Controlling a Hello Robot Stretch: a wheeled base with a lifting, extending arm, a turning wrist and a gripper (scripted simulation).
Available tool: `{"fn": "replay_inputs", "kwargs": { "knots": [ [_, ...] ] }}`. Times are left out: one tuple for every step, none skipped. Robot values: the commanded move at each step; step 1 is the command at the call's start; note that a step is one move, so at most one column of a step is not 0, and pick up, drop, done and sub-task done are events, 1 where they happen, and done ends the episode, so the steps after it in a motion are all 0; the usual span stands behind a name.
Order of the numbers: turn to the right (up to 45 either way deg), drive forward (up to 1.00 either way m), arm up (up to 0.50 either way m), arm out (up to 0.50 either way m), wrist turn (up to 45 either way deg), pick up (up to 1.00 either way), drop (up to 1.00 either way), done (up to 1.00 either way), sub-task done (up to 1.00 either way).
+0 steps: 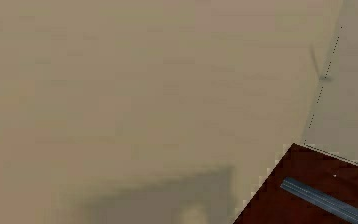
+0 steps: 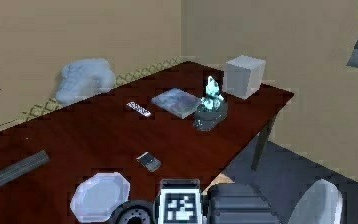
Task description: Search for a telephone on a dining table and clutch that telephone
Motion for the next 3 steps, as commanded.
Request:
{"fn": "replay_inputs", "kwargs": {
  "knots": [
    [0.0,0.0,0.0,0.28,0.0,0.0,0.0,0.0,0.0],
    [0.0,0.0,0.0,0.0,45.0,0.0,0.0,0.0,0.0],
    [0.0,0.0,0.0,0.0,45.0,0.0,0.0,0.0,0.0]
  ]
}}
